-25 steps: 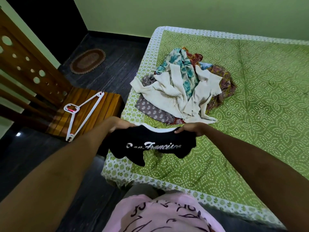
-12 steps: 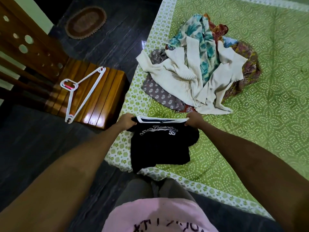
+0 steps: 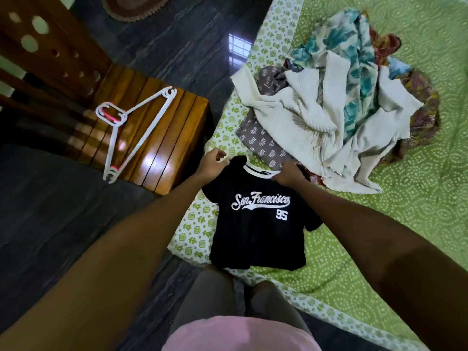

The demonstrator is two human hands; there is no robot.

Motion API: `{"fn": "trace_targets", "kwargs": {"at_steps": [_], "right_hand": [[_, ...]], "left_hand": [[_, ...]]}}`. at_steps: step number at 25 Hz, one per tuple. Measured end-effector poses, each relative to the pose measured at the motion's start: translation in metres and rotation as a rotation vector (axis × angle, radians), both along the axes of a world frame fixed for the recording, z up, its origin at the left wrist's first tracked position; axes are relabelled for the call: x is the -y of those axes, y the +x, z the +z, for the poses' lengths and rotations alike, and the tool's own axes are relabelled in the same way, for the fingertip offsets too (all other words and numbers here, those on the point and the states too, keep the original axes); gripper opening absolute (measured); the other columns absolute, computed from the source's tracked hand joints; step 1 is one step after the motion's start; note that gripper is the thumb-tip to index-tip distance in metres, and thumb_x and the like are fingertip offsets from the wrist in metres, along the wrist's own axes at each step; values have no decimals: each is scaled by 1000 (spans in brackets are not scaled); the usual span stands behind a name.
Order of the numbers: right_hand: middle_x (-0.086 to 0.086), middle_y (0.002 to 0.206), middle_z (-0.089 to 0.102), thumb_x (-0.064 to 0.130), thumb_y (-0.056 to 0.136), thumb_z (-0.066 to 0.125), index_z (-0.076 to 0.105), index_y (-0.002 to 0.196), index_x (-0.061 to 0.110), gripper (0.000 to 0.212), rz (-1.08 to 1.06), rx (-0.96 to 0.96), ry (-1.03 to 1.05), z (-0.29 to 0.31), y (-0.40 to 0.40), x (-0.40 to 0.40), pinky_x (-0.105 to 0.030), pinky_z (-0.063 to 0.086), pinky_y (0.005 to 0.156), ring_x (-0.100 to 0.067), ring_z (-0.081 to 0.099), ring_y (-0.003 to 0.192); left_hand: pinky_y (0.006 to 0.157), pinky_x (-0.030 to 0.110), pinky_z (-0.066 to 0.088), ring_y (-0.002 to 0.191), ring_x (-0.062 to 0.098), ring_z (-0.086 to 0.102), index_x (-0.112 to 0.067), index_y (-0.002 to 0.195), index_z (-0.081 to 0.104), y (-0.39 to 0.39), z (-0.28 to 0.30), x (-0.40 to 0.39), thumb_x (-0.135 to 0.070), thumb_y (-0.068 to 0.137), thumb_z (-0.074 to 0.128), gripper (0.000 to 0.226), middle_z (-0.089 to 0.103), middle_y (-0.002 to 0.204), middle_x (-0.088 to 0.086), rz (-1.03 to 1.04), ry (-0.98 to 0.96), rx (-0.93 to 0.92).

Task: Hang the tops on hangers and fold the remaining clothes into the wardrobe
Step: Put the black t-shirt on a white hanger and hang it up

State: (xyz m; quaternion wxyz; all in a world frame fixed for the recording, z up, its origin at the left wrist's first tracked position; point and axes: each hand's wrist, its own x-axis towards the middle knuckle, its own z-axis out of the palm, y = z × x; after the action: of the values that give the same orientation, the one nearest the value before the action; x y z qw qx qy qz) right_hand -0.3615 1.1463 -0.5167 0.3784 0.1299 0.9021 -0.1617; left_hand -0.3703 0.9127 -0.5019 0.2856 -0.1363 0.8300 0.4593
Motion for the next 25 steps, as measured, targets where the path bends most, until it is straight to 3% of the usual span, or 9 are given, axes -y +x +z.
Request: {"fn": "trace_targets", "kwargs": {"at_steps": [2, 5, 8, 10, 13, 15, 18, 20, 25], "right_hand": [[-22, 144, 34, 28, 85, 67, 31, 139, -3, 72, 93, 32, -31, -11, -14, 43, -36, 35, 102, -34, 34, 132], [-21, 132, 49, 22, 87, 65, 45, 127, -4, 52, 158, 60, -130, -25, -34, 105, -30, 39, 89, -32, 47, 121], [-18, 125, 51, 20, 89, 62, 47, 122, -3, 43, 250, 108, -255, -43, -51, 180, -29, 37, 83, -30, 48, 116], [-15, 109, 56, 17, 88, 62, 51, 116, -1, 34, 251, 124, -343, -52, -62, 234, -30, 40, 75, -26, 53, 100], [-5, 82, 55, 13, 88, 62, 55, 90, 8, 8, 131, 195, -475, -64, -73, 305, -27, 38, 59, -17, 51, 73], [-9, 91, 61, 14, 90, 57, 52, 79, 16, 13, -90, 246, -591, -72, -81, 342, -27, 42, 63, -18, 56, 77], [-10, 113, 59, 16, 95, 50, 56, 99, 15, 7, -346, 311, -730, -84, -90, 390, -33, 50, 77, -18, 60, 91], [-10, 125, 55, 17, 95, 52, 49, 123, 11, 29, -424, 347, -744, -94, -94, 405, -40, 48, 92, -23, 57, 108], [-6, 107, 49, 16, 95, 51, 48, 126, 8, 32, -475, 399, -700, -108, -93, 404, -39, 44, 93, -13, 49, 82]], "left_hand": [[83, 26, 40, 106, 22, 53, -2, 118, 53, 6, -17, 35, -11, 90, 59, 30, 56, 113, 9, 62, 8, 46], [86, 26, 41, 106, 22, 53, -2, 118, 54, 17, -39, 89, -12, 91, 58, 29, 57, 115, 10, 213, -7, 56], [87, 23, 38, 113, 24, 52, -3, 117, 56, 21, -59, 149, -9, 91, 55, 26, 56, 121, 11, 383, -115, 36], [84, 26, 40, 108, 28, 55, -5, 116, 55, 19, -73, 188, -13, 91, 56, 27, 58, 120, 13, 502, -185, 62], [93, 36, 43, 113, 34, 52, -1, 126, 49, 19, -91, 235, -13, 89, 58, 40, 54, 124, 19, 473, -284, 10], [99, 42, 38, 119, 38, 47, 4, 129, 46, 16, -104, 257, -9, 86, 59, 47, 50, 128, 24, 351, -395, -95], [99, 43, 36, 122, 38, 45, -1, 135, 40, 6, -122, 278, -13, 88, 56, 50, 47, 135, 21, 193, -562, -79], [99, 44, 38, 122, 36, 45, -5, 135, 40, 1, -131, 282, -15, 92, 53, 47, 45, 135, 19, 109, -628, -8], [96, 39, 41, 116, 32, 51, -4, 122, 50, 6, -148, 283, -9, 92, 49, 31, 52, 126, 16, 44, -704, -37]]}}
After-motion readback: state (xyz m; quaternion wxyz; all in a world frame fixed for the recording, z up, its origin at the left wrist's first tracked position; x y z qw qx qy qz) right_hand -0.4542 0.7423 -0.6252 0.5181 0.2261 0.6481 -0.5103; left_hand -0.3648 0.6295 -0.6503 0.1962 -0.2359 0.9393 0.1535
